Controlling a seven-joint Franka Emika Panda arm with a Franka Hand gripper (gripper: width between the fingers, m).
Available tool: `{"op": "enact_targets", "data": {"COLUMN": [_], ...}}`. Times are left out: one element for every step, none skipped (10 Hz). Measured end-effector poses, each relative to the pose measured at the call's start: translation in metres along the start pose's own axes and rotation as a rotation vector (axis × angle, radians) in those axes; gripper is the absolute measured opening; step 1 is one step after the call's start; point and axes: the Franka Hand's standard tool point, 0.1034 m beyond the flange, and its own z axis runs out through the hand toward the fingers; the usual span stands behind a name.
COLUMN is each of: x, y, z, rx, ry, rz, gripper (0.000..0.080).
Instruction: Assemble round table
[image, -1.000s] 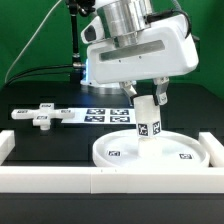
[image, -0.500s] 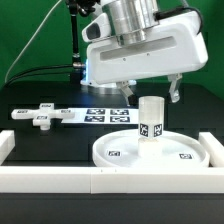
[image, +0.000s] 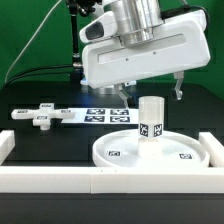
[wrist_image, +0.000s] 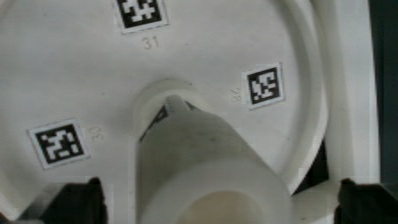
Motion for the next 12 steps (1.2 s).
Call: {"op": "enact_targets", "data": {"x": [0.002,0.005,0.007,0.005,0.005,0.005,0.005,0.005,0.003,0.002,0.002,0.001], "y": [0.001,0.002,0.001,0.001,0.003,0.004,0.005,0.006,0.006,0.004,0.002,0.002], "z": [0.000,0.000,0.001,0.005,0.004,0.004,0.005,0.007,0.009,0.010,0.011,0.011], "rx": [-0.017,-0.035,-0.056,-0.068,-0.070,-0.074,-0.076,-0.078,-0.077,-0.075,-0.074,-0.073], "ry": [0.013,0.033,0.062,0.075,0.068,0.066,0.063,0.061,0.057,0.055,0.055,0.054], "rz": [-0.113,-0.232,-0.346,-0.425,-0.500,-0.561,-0.638,-0.696,-0.695,-0.693,-0.696,-0.697], "gripper": [0.0648,0.0648,0.0648,0.0648,0.0648,0.0648,0.0648,0.0648,0.0648,0.0648,0.0648,0.0648]}}
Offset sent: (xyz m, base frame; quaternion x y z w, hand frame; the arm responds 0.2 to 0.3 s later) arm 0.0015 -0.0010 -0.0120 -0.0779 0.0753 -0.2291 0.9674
